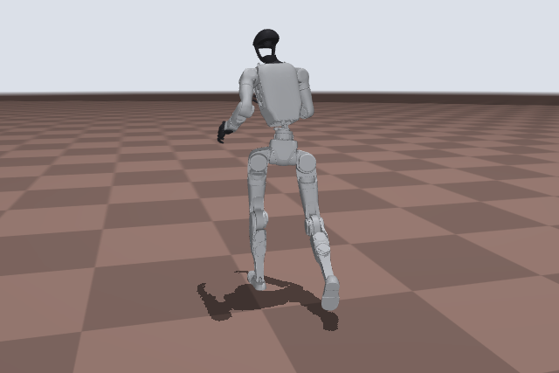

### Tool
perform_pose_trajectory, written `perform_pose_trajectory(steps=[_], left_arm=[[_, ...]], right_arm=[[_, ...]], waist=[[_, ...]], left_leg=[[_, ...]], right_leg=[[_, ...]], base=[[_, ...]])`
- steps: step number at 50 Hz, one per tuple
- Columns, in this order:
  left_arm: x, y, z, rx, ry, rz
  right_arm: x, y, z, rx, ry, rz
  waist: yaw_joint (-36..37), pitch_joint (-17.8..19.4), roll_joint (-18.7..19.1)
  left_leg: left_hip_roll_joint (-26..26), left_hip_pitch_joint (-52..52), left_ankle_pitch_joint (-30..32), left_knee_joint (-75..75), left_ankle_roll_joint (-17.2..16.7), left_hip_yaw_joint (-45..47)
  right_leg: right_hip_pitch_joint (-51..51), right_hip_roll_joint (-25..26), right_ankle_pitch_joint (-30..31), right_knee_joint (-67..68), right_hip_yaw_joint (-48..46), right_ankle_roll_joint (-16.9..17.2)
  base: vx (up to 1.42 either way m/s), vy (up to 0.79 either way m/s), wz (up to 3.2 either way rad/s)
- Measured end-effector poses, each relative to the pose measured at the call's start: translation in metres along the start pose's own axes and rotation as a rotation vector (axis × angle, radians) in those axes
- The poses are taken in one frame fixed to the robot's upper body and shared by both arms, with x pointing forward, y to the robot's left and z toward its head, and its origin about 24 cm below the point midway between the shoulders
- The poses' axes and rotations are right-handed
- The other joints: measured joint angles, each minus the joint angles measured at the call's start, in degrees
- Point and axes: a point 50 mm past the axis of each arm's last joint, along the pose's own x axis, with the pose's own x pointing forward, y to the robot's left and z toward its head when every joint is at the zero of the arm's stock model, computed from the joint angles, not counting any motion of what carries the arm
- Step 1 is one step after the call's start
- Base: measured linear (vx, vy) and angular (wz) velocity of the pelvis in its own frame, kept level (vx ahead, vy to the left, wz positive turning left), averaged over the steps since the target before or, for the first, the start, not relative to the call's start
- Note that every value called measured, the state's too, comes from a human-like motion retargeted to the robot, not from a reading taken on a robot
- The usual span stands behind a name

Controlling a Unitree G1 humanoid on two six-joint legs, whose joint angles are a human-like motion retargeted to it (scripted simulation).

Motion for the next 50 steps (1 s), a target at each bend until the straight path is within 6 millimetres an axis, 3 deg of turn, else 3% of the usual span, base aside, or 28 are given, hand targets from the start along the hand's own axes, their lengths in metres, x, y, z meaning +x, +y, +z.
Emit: perform_pose_trajectory(steps=[2,4,6,8,10,13,16,18,20,22,23,26,29,31,33,35,37,40,42,43,45,46,48,50], left_arm=[[0.040,-0.013,0.027,-0.054,-0.134,0.121],[0.075,-0.014,0.074,-0.102,-0.316,0.213],[0.094,-0.007,0.127,-0.115,-0.508,0.278],[0.099,0.006,0.170,-0.114,-0.672,0.337],[0.093,0.017,0.199,-0.133,-0.806,0.374],[0.094,0.033,0.229,-0.123,-0.916,0.381],[0.102,0.039,0.241,-0.157,-0.928,0.285],[0.108,0.034,0.236,-0.211,-0.891,0.188],[0.109,0.022,0.218,-0.262,-0.825,0.084],[0.111,0.014,0.188,-0.282,-0.686,0.016],[0.112,0.017,0.170,-0.484,-0.576,0.015],[0.103,-0.004,0.081,-0.417,-0.183,0.030],[0.049,-0.028,-0.005,-0.449,0.220,0.111],[0.005,-0.039,-0.039,-0.612,0.411,0.164],[-0.034,-0.040,-0.057,-0.791,0.533,0.213],[-0.062,-0.030,-0.064,-0.866,0.589,0.266],[-0.076,-0.011,-0.064,-0.786,0.582,0.305],[-0.078,0.019,-0.057,-0.560,0.531,0.297],[-0.070,0.033,-0.049,-0.442,0.473,0.252],[-0.065,0.037,-0.045,-0.403,0.444,0.231],[-0.048,0.037,-0.040,-0.370,0.386,0.208],[-0.035,0.031,-0.038,-0.363,0.354,0.199],[-0.002,0.017,-0.028,-0.353,0.284,0.207],[0.042,0.003,-0.001,-0.369,0.169,0.239]], right_arm=[[-0.036,-0.025,-0.017,-0.169,0.131,-0.178],[-0.078,-0.045,-0.022,-0.264,0.272,-0.290],[-0.114,-0.058,-0.018,-0.251,0.407,-0.297],[-0.137,-0.068,-0.006,-0.236,0.523,-0.226],[-0.152,-0.076,0.012,-0.303,0.629,-0.120],[-0.151,-0.094,0.038,-0.455,0.696,-0.063],[-0.151,-0.115,0.059,-0.553,0.732,-0.130],[-0.156,-0.127,0.067,-0.572,0.735,-0.219],[-0.161,-0.133,0.064,-0.563,0.714,-0.299],[-0.154,-0.137,0.040,-0.575,0.710,-0.319],[-0.144,-0.140,0.027,-0.665,0.764,-0.258],[-0.099,-0.136,0.001,-0.907,0.754,-0.074],[-0.052,-0.106,-0.012,-0.962,0.593,0.029],[-0.022,-0.077,-0.017,-0.840,0.439,0.021],[0.004,-0.048,-0.015,-0.695,0.281,-0.005],[0.025,-0.023,-0.006,-0.590,0.139,-0.013],[0.041,-0.006,0.005,-0.533,0.031,0.015],[0.055,0.008,0.020,-0.493,-0.058,0.085],[0.060,0.011,0.026,-0.480,-0.069,0.135],[0.061,0.011,0.028,-0.471,-0.063,0.157],[0.059,0.008,0.030,-0.440,-0.039,0.191],[0.053,0.003,0.027,-0.422,-0.012,0.186],[0.035,-0.011,0.013,-0.413,0.075,0.147],[0.007,-0.033,-0.007,-0.451,0.200,0.036]], waist=[[-1.19,1.75,-0.89],[-3.28,2.00,-0.16],[-7.96,0.75,2.02],[-15.33,-1.19,5.13],[-25.33,-3.58,7.13],[-35.62,-4.40,10.76],[-41.96,-3.71,12.32],[-43.29,-3.07,13.09],[-41.97,-2.28,14.73],[-40.71,0.87,14.36],[-39.02,1.52,15.96],[-37.79,2.53,18.06],[-31.20,-0.60,15.55],[-25.14,-2.63,12.62],[-18.60,-3.83,9.48],[-12.02,-4.32,6.82],[-5.52,-4.42,5.42],[2.55,-4.42,5.54],[5.00,-4.14,6.07],[5.11,-3.81,5.78],[3.42,-1.53,4.46],[2.78,-0.74,3.55],[1.38,1.71,3.10],[0.25,2.10,2.22]], left_leg=[[0.25,-0.51,-5.36,9.22,0.82,-0.24],[1.48,0.86,-6.80,12.39,-0.95,-0.31],[3.00,3.99,-6.08,10.84,-3.07,-1.47],[4.65,7.63,-3.63,7.19,-5.28,-3.47],[5.11,10.04,-1.33,6.81,-7.13,-6.15],[6.40,15.76,5.29,0.46,-9.70,-9.41],[6.88,21.71,8.84,-1.36,-12.17,-11.20],[7.63,25.87,9.76,-0.91,-12.61,-11.04],[9.31,28.75,10.66,2.08,-11.11,-9.81],[9.51,29.20,12.93,10.47,-7.82,-10.19],[9.91,25.69,15.16,17.90,-6.28,-9.91],[11.61,14.63,20.01,36.16,-4.23,-10.95],[9.09,5.98,16.54,43.03,-1.56,-7.73],[6.55,1.06,12.89,42.01,-0.70,-4.57],[4.50,-2.36,9.25,36.72,-0.35,-0.80],[2.95,-4.39,7.40,27.83,-1.11,2.43],[2.69,-4.23,8.15,15.38,-2.78,5.12],[4.19,-1.65,8.34,-4.16,-5.58,10.33],[4.09,-0.96,9.02,-9.33,-6.50,10.28],[3.42,-1.04,8.59,-8.17,-5.24,9.01],[1.58,-1.13,1.57,0.83,-0.93,5.65],[0.98,-1.36,-2.00,5.76,0.21,4.28],[0.08,0.40,-6.56,11.93,1.21,1.83],[-0.49,1.44,-8.18,13.76,1.88,-0.13]], right_leg=[[-6.32,-0.81,-3.69,13.75,0.06,-0.41],[-13.54,-2.80,-9.72,23.59,-2.92,-3.49],[-19.47,-4.55,-14.67,27.18,-7.44,-6.94],[-23.94,-4.35,-17.45,24.92,-11.24,-8.32],[-27.03,-5.16,-18.88,20.20,-14.36,-5.47],[-28.77,-3.98,-18.00,0.64,-15.49,-4.23],[-27.62,-5.98,-18.69,-19.14,-17.97,-3.27],[-27.53,-6.82,-16.91,-24.50,-18.78,-3.13],[-29.81,-5.82,-15.58,-17.77,-16.88,-5.21],[-28.31,-5.08,-20.34,-10.39,-14.87,-6.30],[-29.11,-3.62,-21.23,-8.38,-13.60,-5.96],[-24.93,-1.14,-23.23,-9.17,-14.74,-8.38],[-25.07,-1.69,-21.93,-6.76,-11.43,-8.36],[-22.56,-2.51,-19.63,-10.77,-9.16,-8.28],[-20.40,-3.88,-16.25,-13.68,-7.15,-7.40],[-17.86,-5.06,-12.85,-16.15,-5.58,-5.88],[-14.87,-4.95,-10.52,-17.52,-3.99,-4.60],[-9.14,-2.74,-9.13,-18.12,-2.64,-3.53],[-4.57,-1.33,-8.68,-17.42,-2.69,-3.62],[-2.70,-1.35,-8.17,-16.46,-2.84,-3.78],[0.06,-2.53,-6.82,-11.40,-3.42,-3.17],[-1.90,-2.94,-5.43,-3.76,-2.93,-0.47],[-4.37,-2.24,-2.53,8.18,-0.94,1.39],[-12.37,-1.68,-2.89,21.92,0.00,1.36]], base=[[0.99,0.04,0.51],[0.95,0.01,0.30],[0.93,-0.01,0.43],[0.95,-0.06,0.81],[1.04,-0.14,1.34],[0.93,-0.26,0.95],[0.98,-0.38,0.63],[1.05,-0.44,0.02],[1.04,-0.44,-0.66],[1.01,-0.40,-0.99],[0.94,-0.31,-1.02],[0.92,-0.22,-0.38],[0.93,-0.15,-0.88],[0.89,-0.05,-1.04],[0.88,0.04,-0.96],[0.89,0.11,-0.82],[0.93,0.16,-0.80],[0.97,0.22,-0.55],[0.99,0.26,0.17],[0.98,0.28,0.83],[0.98,0.28,1.34],[1.00,0.25,1.36],[0.97,0.20,1.19],[0.91,0.12,1.06]])
